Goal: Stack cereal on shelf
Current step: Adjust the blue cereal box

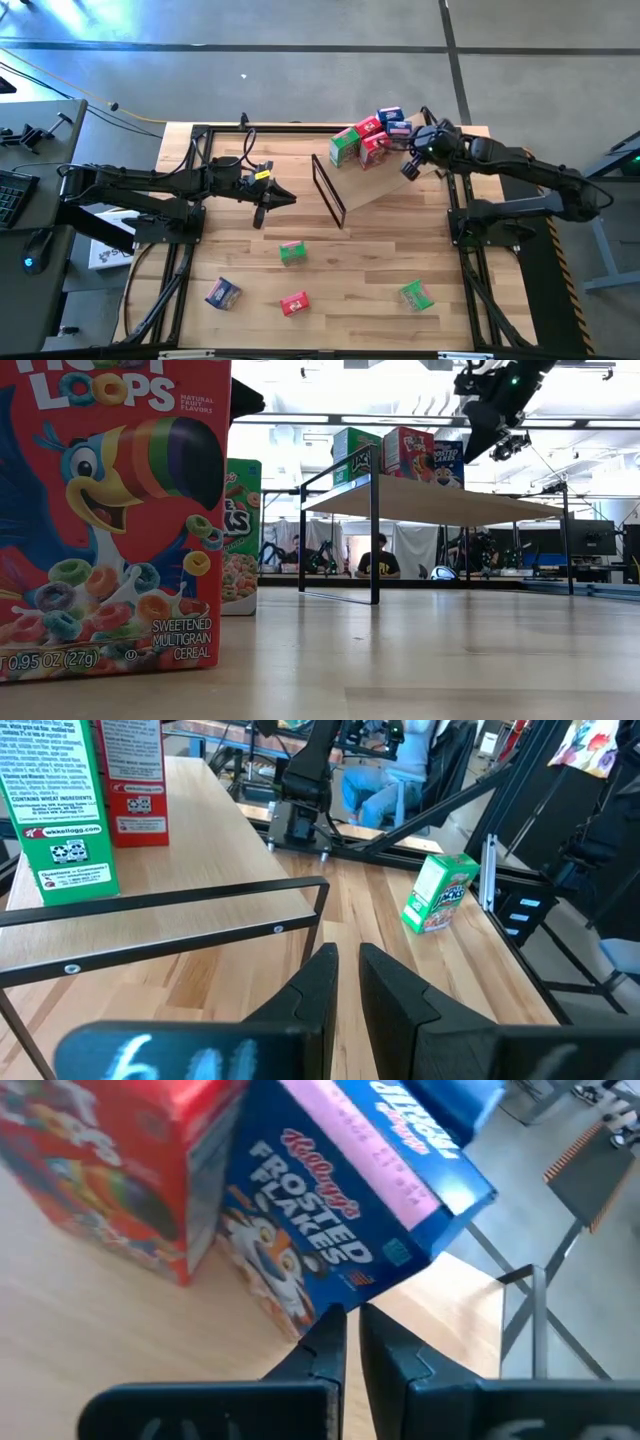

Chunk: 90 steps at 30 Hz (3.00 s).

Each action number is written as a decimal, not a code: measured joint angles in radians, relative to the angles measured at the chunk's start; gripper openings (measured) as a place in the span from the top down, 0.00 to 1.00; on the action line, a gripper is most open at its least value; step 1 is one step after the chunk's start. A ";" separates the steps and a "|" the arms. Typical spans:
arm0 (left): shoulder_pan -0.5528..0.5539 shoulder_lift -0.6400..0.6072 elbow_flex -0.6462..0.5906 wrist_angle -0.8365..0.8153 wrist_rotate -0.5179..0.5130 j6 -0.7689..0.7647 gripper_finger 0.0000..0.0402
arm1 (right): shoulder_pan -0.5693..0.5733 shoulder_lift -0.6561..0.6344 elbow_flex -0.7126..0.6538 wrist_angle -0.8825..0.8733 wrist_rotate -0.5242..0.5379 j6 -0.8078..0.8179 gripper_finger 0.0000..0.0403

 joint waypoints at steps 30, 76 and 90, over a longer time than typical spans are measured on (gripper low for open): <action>0.000 0.000 0.000 -0.017 0.000 0.009 0.91 | 0.005 -0.050 0.024 0.007 -0.249 -0.070 0.97; 0.000 0.000 0.000 -0.020 -0.004 0.009 0.91 | 0.132 0.010 -0.061 0.261 -0.150 0.109 0.97; 0.000 0.000 0.000 -0.037 -0.004 0.008 0.91 | 0.081 0.039 -0.062 0.278 -0.040 0.097 0.97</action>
